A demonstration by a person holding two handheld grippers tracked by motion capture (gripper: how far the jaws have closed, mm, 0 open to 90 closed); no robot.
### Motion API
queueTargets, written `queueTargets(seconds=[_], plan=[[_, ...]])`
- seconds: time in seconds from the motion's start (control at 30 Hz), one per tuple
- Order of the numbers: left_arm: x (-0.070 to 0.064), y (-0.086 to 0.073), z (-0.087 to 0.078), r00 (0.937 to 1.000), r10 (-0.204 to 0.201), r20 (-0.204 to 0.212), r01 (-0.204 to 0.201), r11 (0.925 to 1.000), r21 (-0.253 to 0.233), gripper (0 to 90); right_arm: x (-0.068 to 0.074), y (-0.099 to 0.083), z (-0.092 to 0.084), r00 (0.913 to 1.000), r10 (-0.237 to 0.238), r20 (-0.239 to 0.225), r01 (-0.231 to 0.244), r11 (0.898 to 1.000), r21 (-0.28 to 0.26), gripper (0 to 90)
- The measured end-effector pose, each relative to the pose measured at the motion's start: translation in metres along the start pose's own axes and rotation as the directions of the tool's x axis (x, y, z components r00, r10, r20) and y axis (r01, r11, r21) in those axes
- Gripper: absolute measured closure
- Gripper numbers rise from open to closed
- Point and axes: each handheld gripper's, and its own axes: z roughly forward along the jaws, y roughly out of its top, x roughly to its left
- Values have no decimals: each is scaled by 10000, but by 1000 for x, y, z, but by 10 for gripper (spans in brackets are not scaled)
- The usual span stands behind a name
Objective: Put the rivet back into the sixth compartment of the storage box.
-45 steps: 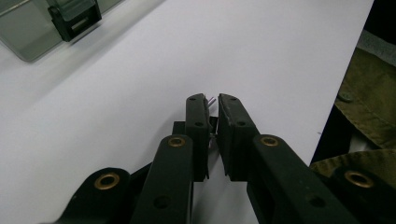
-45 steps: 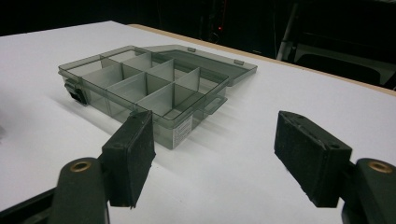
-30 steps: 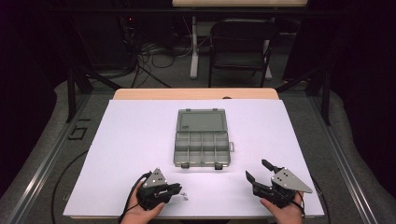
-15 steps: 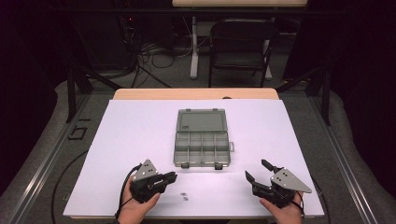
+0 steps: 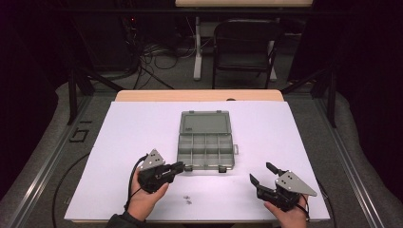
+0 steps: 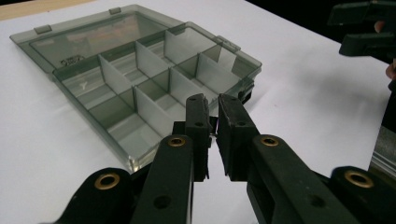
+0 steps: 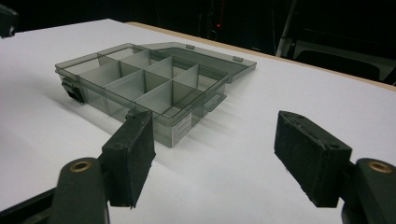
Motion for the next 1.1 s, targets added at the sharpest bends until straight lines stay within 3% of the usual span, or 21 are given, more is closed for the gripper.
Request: queueTargets(seconds=[0.33, 0.83, 1.1], plan=[[2, 15, 18, 10000, 47, 34, -47, 10000, 24, 829, -1, 0, 0, 10000, -6, -28, 6, 10000, 59, 286], [7, 28, 40, 9996, -235, -137, 233, 9996, -161, 829, -1, 0, 0, 10000, -30, -65, 30, 10000, 37, 286], [12, 30, 58, 9983, -508, -278, 510, 9987, 66, 829, -1, 0, 0, 10000, -49, -66, 49, 10000, 57, 286]])
